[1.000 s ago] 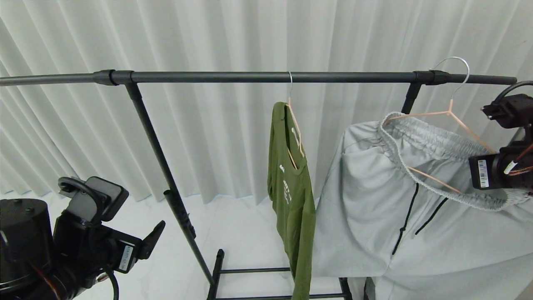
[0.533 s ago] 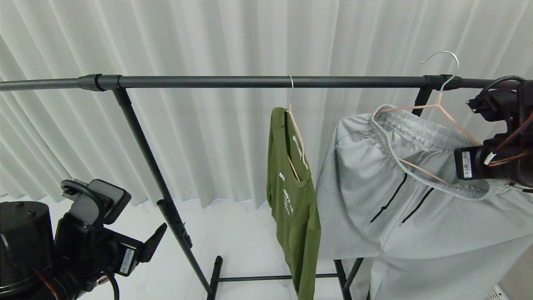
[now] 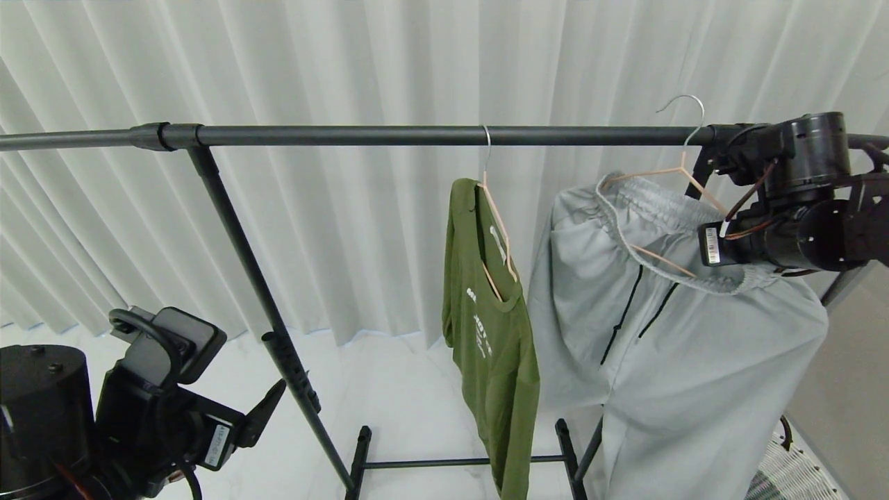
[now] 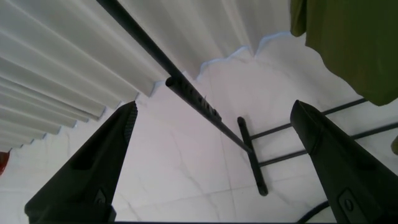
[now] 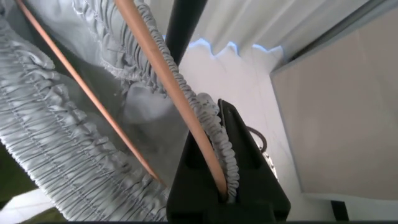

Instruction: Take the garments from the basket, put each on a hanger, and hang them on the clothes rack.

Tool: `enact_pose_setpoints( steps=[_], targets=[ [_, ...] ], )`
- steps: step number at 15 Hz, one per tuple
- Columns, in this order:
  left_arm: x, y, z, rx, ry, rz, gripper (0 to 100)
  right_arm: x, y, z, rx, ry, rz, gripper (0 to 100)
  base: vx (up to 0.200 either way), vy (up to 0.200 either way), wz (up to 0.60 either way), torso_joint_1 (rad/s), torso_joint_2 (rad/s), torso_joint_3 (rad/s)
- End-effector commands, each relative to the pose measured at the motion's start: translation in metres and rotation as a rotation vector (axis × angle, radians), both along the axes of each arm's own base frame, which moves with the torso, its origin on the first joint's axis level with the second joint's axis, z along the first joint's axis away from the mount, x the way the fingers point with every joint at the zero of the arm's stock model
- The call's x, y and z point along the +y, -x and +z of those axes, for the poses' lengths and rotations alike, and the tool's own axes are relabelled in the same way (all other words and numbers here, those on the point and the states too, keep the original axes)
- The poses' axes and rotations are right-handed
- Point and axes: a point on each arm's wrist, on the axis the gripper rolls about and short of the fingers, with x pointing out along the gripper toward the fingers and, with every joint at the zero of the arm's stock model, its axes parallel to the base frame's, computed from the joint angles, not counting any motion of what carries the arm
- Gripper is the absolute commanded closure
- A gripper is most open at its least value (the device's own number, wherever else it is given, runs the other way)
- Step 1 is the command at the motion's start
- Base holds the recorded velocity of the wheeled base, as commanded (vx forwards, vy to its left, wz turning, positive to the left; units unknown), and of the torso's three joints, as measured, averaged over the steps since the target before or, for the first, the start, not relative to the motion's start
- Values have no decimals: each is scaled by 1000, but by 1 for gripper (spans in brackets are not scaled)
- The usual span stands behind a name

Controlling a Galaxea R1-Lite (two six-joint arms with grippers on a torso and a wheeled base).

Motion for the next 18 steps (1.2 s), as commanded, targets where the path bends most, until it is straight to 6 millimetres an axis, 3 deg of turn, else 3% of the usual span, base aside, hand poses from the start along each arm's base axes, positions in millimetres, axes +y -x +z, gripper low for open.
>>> enact_pose_setpoints(
  steps=[1, 7, 8, 13, 15, 18],
  targets=[
    [-1, 2, -1, 2, -1, -12, 0, 5, -16, -17, 47, 17, -3, 100, 0, 0, 0, 0, 0, 0],
    [-1, 3, -1, -1, 0, -12, 0, 5, -13, -18, 52, 20, -10, 100, 0, 0, 0, 0, 0, 0],
    [-1, 3, 0, -5, 2, -12, 0, 4, -9, -16, 49, 20, -10, 0, 0, 0, 0, 0, 0, 0],
    [6, 15, 0, -30, 0, 21, 0, 4, 29, 7, -28, -38, 15, 0, 0, 0, 0, 0, 0, 0],
    [13, 29, -2, -62, -4, 62, 0, 0, 63, 26, -129, -85, 51, 0, 0, 0, 0, 0, 0, 0],
    [24, 47, -4, -112, -17, 166, 0, -13, 112, 32, -193, -99, 99, 0, 0, 0, 0, 0, 0, 0]
  ],
)
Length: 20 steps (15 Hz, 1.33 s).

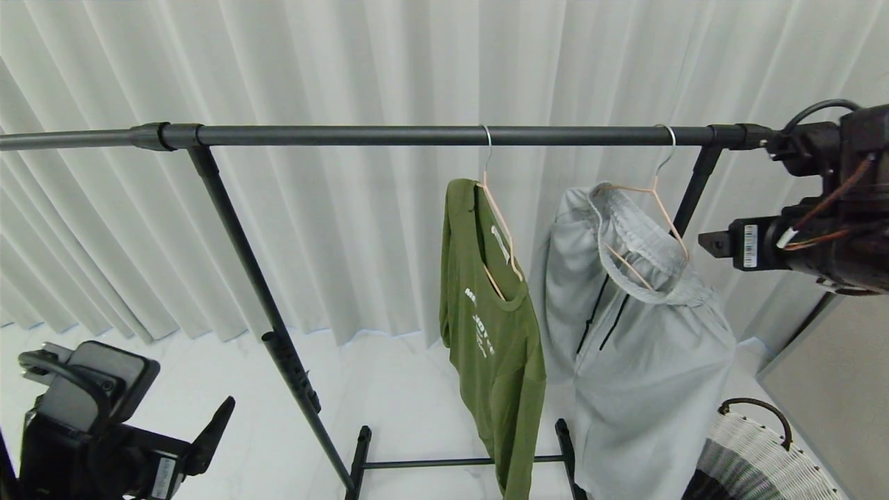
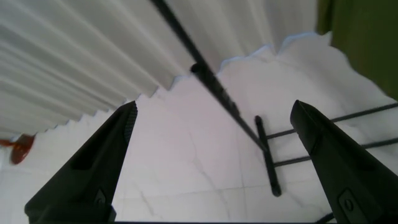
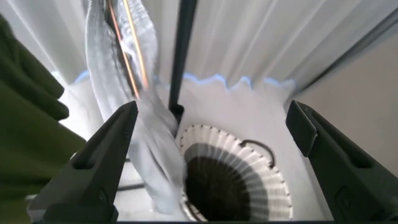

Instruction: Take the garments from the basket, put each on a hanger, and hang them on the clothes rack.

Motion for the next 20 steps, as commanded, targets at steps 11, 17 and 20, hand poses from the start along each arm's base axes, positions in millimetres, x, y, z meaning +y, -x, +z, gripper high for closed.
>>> enact_pose_setpoints(
  steps=[11, 17, 20],
  targets=[
    [39, 66, -14, -185, -13, 198, 0, -85, 169, -44, -144, 113, -63, 0, -127, 0, 0, 1, 0, 5],
    [57, 125, -48, -246, -150, 201, 0, -110, 266, -96, 35, 171, -214, 0, -67, 0, 0, -1, 2, 1],
    [66, 139, -55, -241, -213, 347, 0, -107, 302, -126, 98, 179, -325, 0, 0, 0, 0, 0, 0, 0]
  ],
)
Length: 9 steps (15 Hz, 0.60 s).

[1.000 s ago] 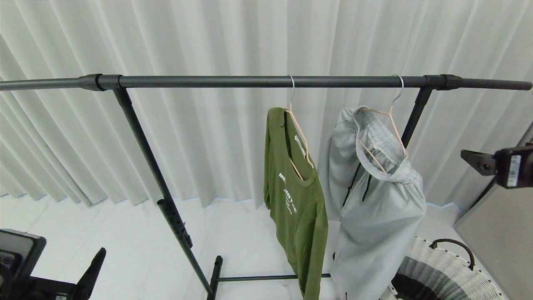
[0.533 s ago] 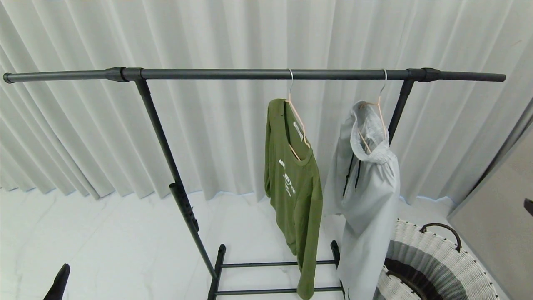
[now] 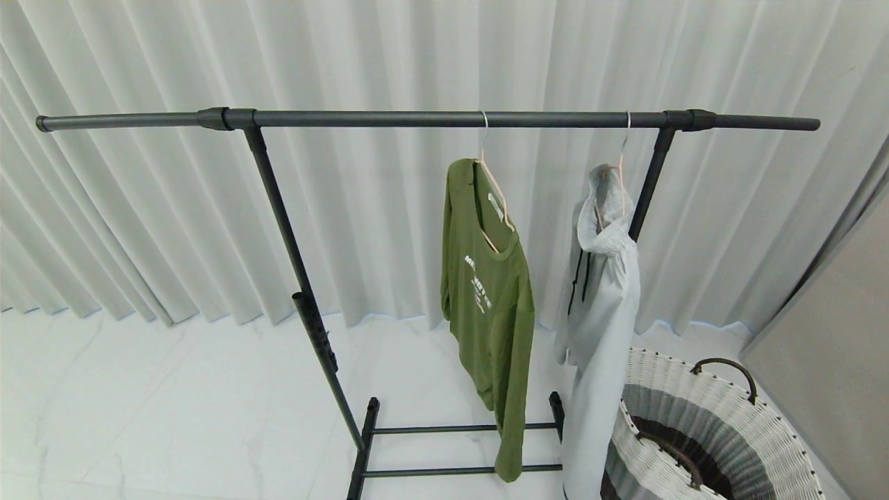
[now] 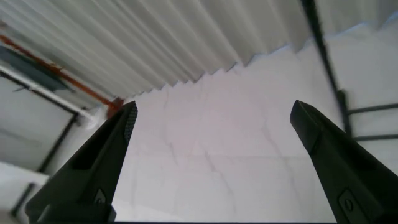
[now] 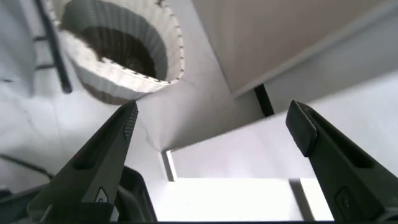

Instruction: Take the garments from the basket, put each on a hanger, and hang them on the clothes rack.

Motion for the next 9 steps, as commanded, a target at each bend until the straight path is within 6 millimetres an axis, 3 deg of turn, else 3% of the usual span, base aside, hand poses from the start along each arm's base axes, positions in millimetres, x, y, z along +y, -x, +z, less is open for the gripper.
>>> enact_pose_setpoints(
  steps=[1, 6, 9],
  targets=[
    [7, 18, -3, -133, 15, 58, 0, 4, 34, -24, -76, -5, -100, 0, 0, 0, 0, 0, 0, 0],
    [13, 24, 4, -164, 33, 349, 0, 5, 35, -64, -90, -8, -128, 0, 0, 0, 0, 0, 0, 0],
    [13, 22, -4, -143, 26, 366, 0, 5, 31, -69, -86, -27, -134, 0, 0, 0, 0, 0, 0, 0]
  ],
)
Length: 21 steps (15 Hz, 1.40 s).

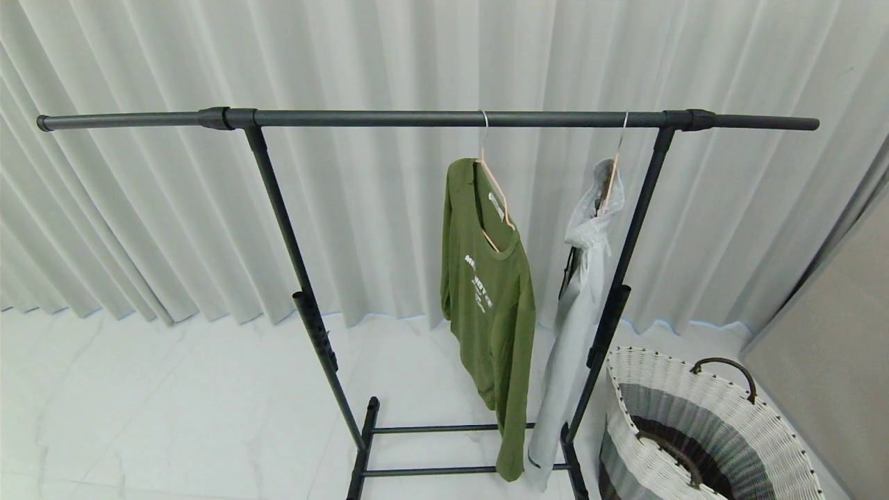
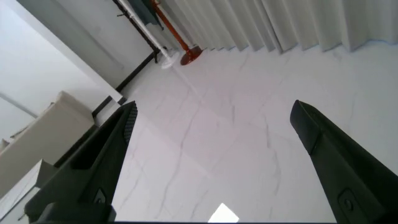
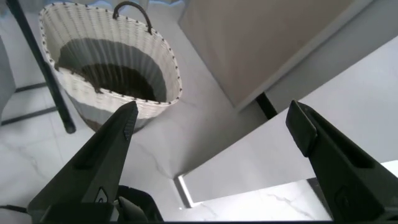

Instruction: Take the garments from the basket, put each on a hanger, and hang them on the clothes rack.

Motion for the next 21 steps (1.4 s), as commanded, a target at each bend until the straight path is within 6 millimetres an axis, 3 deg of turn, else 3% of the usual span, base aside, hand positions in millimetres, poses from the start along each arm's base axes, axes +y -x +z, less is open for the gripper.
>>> enact_pose_setpoints(
  steps=[1, 7, 9, 13, 18, 21],
  targets=[
    [-1, -2, -5, 17, -5, -14, 0, 0, 1, -8, 37, 2, 5, 0, 0, 0, 0, 0, 0, 0],
    [3, -13, -7, 54, -40, -355, 0, 2, 0, -9, 3, -106, 58, 0, 0, 0, 0, 0, 0, 0],
    [0, -17, -5, 148, -104, -339, 0, 2, 0, -8, 27, -63, 86, 0, 0, 0, 0, 0, 0, 0],
    [-14, -16, -1, 375, -67, 308, 0, 2, 0, -8, 52, -7, 113, 0, 0, 0, 0, 0, 0, 0],
    [-15, -4, -4, 90, 20, 265, 0, 2, 1, -7, 63, 12, 114, 0, 0, 0, 0, 0, 0, 0],
    [-15, -1, -8, -188, 163, -10, 0, 2, 1, -4, 39, 11, 115, 0, 0, 0, 0, 0, 0, 0]
  ],
)
